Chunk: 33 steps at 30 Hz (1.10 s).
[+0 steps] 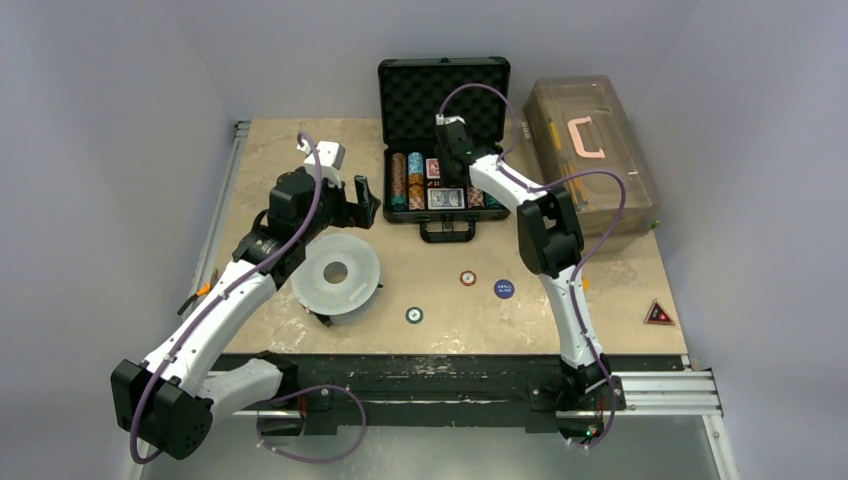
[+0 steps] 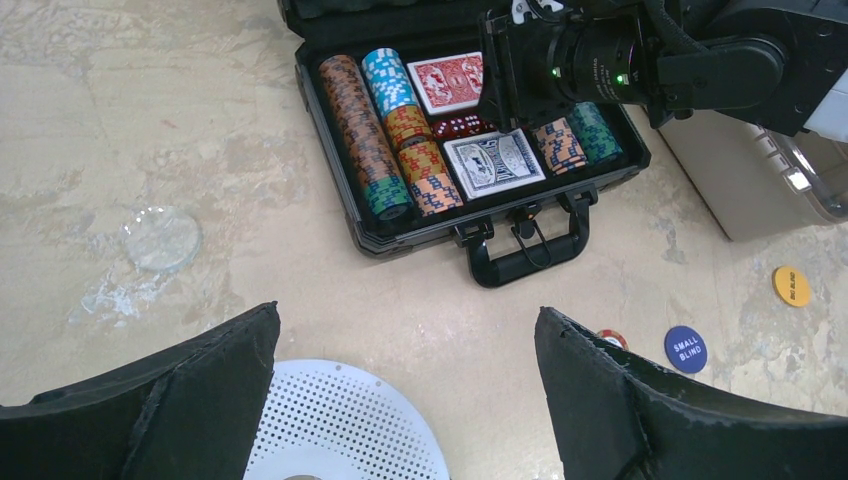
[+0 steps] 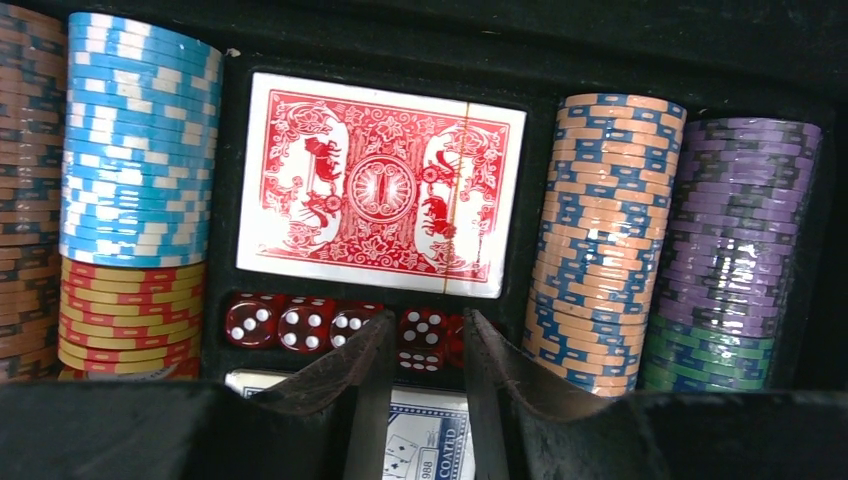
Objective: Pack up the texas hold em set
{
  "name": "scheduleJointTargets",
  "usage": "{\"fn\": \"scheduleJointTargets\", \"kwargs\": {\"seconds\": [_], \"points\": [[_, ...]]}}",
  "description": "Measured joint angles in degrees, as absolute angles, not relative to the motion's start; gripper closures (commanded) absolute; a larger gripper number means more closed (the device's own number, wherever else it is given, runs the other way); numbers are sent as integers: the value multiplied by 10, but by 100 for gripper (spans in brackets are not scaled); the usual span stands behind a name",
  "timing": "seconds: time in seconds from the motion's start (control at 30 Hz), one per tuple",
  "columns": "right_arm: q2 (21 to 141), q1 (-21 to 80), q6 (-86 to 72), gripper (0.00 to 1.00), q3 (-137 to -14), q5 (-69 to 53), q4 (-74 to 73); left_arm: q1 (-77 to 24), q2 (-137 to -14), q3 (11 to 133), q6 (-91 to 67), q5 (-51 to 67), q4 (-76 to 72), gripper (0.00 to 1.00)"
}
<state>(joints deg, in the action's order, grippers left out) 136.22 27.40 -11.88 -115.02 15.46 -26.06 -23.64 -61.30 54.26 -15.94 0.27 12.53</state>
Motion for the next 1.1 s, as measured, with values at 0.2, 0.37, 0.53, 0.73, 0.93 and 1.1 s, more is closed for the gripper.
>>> {"fn": "scheduleJointTargets", "kwargs": {"seconds": [0.2,0.37,0.53,0.73,0.93,1.1], "points": [[1353,273,-120,79,-1132,155,-250,-236,-613,543,-159,4,126,5],[1351,274,-124,97,-1132,153,-251,-236,-613,543,-159,5,126,5],[1350,273,-129,100,-1138,142,-269,-236,-613,543,-159,5,126,5],[1353,270,-130,96,-1181,133,-328,-236,-613,543,-159,6,130,5],[1351,269,-128,68,-1182,133,-339,-236,-613,545,-159,7,130,5],[1281,272,-131,45,-1103,133,-345,-236,-614,548,-160,12,133,0]]}}
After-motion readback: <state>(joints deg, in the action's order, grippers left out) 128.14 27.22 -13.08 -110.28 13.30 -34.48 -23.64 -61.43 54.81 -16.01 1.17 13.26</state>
